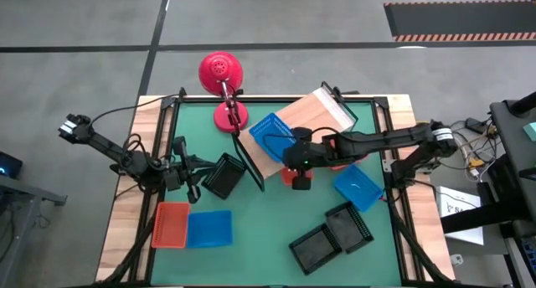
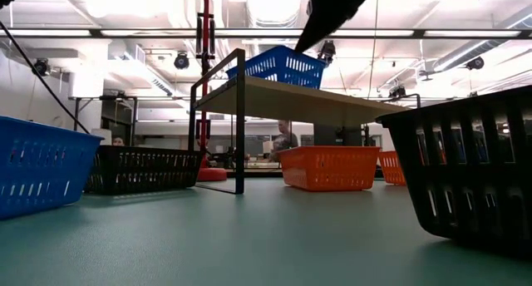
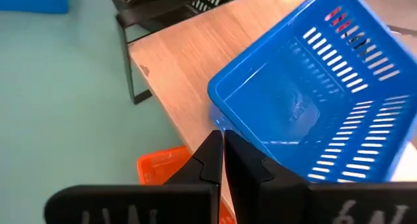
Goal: Stack baskets on shelf by color
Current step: Put the middle blue basket on the shelf
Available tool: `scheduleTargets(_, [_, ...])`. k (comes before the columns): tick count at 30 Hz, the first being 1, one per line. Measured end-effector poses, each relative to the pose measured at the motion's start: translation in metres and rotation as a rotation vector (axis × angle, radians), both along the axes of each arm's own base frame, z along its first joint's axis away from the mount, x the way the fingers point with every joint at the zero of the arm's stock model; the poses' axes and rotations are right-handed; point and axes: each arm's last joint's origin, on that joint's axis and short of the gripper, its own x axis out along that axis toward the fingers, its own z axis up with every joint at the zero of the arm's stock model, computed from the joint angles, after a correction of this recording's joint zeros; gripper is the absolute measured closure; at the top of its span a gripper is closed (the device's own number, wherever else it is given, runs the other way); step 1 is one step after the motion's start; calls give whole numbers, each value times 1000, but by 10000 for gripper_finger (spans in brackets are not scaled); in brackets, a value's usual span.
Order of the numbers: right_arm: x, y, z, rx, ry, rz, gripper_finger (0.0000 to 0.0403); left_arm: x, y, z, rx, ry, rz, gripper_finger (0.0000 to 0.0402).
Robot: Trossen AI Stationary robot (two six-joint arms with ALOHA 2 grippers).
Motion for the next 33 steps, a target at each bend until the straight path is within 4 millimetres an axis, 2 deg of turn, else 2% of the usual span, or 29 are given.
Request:
scheduleTargets(4, [-12,-6,23,-10,0,-15,394,0,0,0,-1,-2,0,380])
scheduleTargets(8, [-23,-34,38,-67,-21,-142,394,0,0,1,-3,-6,0,380])
scheduleTargets(15, [-34,-100,27,-51,51,-342,394,0,0,1,-2,-8,0,380])
scheduleTargets(19, [-31,-125,12,61,85,-325,394,0,0,1,21,-7,5,380])
scheduleTargets(25, [-19,-130,3,115,59,-270,394,0,0,2,33,-15,9,380])
scheduleTargets(33, [1,-114,-6,166,26,-164,394,1,-1,1,35,-11,8,380])
